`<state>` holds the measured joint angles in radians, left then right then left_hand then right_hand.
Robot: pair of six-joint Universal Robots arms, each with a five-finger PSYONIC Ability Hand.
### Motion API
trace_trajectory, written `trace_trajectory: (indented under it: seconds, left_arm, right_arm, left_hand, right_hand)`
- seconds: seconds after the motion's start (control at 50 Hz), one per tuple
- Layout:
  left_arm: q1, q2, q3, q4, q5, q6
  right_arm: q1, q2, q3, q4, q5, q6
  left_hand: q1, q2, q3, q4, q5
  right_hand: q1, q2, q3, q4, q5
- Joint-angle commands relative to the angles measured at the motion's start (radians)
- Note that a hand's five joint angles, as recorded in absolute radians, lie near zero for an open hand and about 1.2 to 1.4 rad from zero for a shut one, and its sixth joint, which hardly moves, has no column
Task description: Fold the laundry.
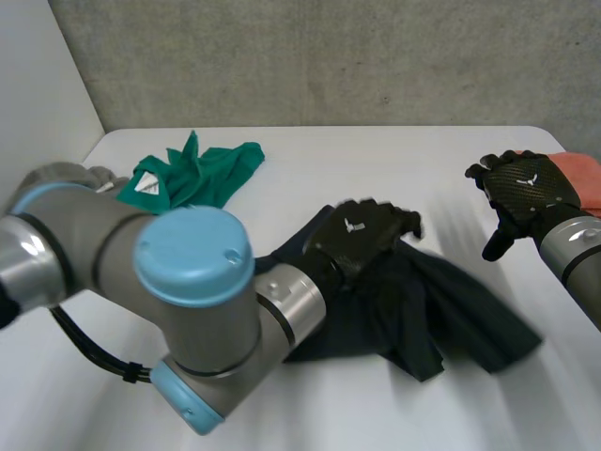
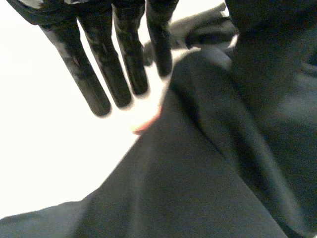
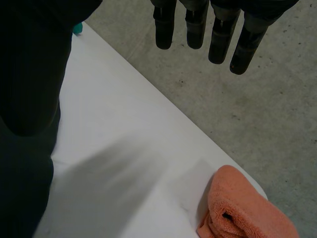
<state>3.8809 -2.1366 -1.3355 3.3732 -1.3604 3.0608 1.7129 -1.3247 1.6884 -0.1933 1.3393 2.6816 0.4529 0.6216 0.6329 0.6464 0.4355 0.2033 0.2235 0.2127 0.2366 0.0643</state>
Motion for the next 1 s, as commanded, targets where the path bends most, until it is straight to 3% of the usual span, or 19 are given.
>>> trace_trajectory:
  seconds: [0.02,0.12,0.24,0.34,0.46,0.54,0.84,0.94,0.96,1.0]
  left_arm:
    - [0.028,-0.017,0.009,-0.024,-0.005,0.023]
    - [0.171,0.136,-0.066,-0.063,-0.003,0.044]
    - [0.270,0.248,-0.140,-0.081,0.003,0.067]
    - [0.321,0.317,-0.221,-0.126,0.003,0.168]
    - [0.428,0.362,-0.362,-0.181,-0.011,0.418]
    - [0.469,0.354,-0.416,-0.175,-0.016,0.490]
    - [0.496,0.176,-0.410,-0.101,-0.011,0.500]
    - [0.491,0.135,-0.401,-0.061,-0.029,0.503]
    - [0.494,0.129,-0.399,-0.051,-0.049,0.503]
    - [0.496,0.127,-0.395,-0.038,-0.072,0.503]
  right_arm:
    - [-0.002,0.002,0.001,0.002,-0.008,0.000]
    - [0.001,0.001,-0.001,0.006,-0.009,-0.003]
    - [0.007,-0.002,-0.015,0.047,-0.031,-0.014]
    - [0.011,-0.014,-0.042,0.176,-0.061,-0.022]
    - [0.017,-0.042,-0.052,0.261,-0.086,-0.025]
    - [0.021,-0.041,-0.052,0.256,-0.086,-0.026]
    - [0.059,-0.034,-0.029,0.238,-0.074,-0.026]
    - [0.059,-0.031,-0.010,0.232,-0.074,-0.026]
    - [0.059,-0.031,-0.010,0.232,-0.074,-0.026]
    - [0.059,-0.031,-0.006,0.230,-0.074,-0.026]
  left_hand:
    - [-0.278,-0.447,-0.458,-0.472,-0.436]
    - [-0.275,-0.443,-0.455,-0.468,-0.432]
    - [-0.266,-0.435,-0.446,-0.459,-0.423]
    - [-0.242,-0.411,-0.422,-0.436,-0.400]
    - [-0.157,-0.326,-0.337,-0.351,-0.315]
    - [-0.105,-0.273,-0.285,-0.298,-0.262]
    - [0.095,-0.074,-0.085,-0.098,-0.062]
    - [0.382,0.214,0.202,0.189,0.225]
    - [0.688,0.519,0.508,0.495,0.531]
    - [0.937,0.768,0.757,0.743,0.779]
  right_hand:
    - [-0.029,-0.049,-0.038,-0.062,-0.064]
    - [-0.029,-0.049,-0.038,-0.062,-0.064]
    - [-0.029,-0.049,-0.038,-0.062,-0.064]
    - [-0.029,-0.049,-0.038,-0.062,-0.064]
    - [-0.029,-0.049,-0.038,-0.062,-0.064]
    - [-0.029,-0.049,-0.038,-0.062,-0.064]
    - [-0.029,-0.049,-0.038,-0.062,-0.064]
    - [-0.029,-0.049,-0.038,-0.062,-0.064]
    - [-0.029,-0.049,-0.038,-0.062,-0.064]
    - [-0.029,-0.049,-0.038,-0.062,-0.064]
